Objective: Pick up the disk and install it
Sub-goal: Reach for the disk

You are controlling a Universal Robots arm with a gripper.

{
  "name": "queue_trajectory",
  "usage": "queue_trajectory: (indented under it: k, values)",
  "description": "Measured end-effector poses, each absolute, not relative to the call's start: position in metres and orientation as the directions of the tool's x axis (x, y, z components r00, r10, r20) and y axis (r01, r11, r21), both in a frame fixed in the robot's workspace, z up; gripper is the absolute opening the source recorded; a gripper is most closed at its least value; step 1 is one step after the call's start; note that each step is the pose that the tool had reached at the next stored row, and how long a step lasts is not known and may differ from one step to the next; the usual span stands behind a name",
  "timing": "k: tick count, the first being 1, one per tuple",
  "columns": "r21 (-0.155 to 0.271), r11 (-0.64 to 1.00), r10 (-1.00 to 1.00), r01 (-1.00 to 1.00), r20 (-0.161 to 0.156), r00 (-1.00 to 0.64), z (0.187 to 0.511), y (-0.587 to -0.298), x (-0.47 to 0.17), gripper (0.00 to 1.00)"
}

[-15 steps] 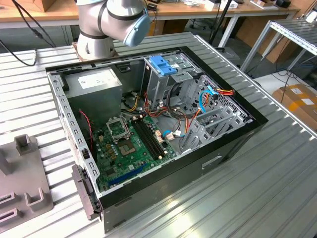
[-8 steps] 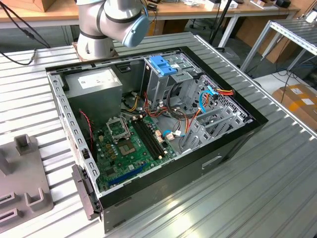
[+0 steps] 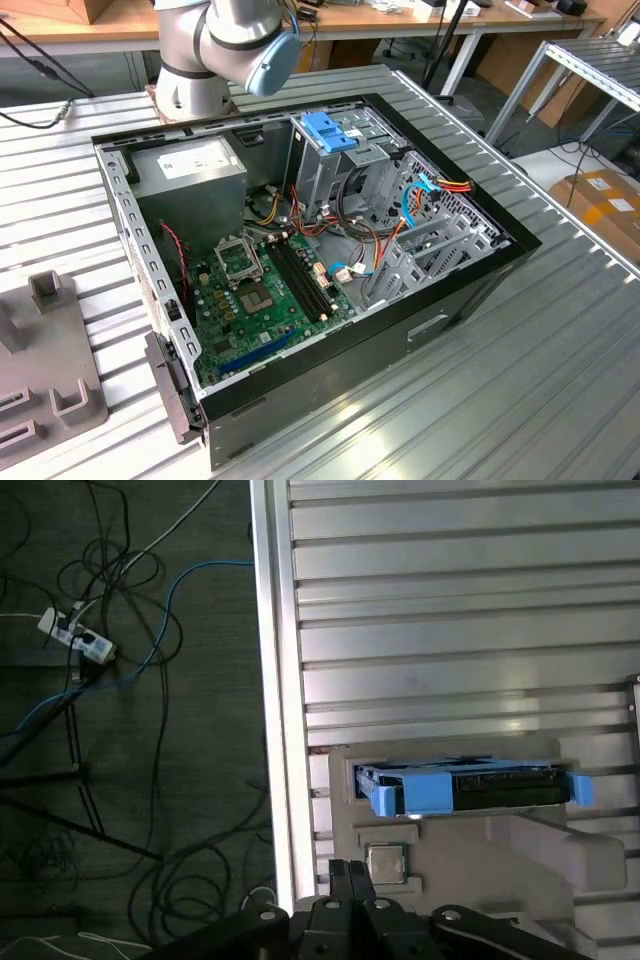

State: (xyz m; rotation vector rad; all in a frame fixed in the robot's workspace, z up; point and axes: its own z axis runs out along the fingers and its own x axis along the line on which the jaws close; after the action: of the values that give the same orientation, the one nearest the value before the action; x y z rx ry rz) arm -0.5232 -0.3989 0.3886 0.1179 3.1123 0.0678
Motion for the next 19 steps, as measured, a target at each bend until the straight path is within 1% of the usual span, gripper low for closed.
queue_trajectory:
  k: [9, 12, 15, 19]
  values:
    - [0.044, 0.996, 0.076, 0.075, -0.024, -0.997, 0.388, -0.399, -0.468, 0.11]
    - [0.044, 0.996, 0.076, 0.075, -0.024, -0.997, 0.386, -0.39, -0.464, 0.11]
    - [0.043, 0.996, 0.076, 0.075, -0.017, -0.997, 0.384, -0.379, -0.464, 0.11]
    - [0.04, 0.996, 0.076, 0.076, -0.014, -0.997, 0.381, -0.377, -0.464, 0.11]
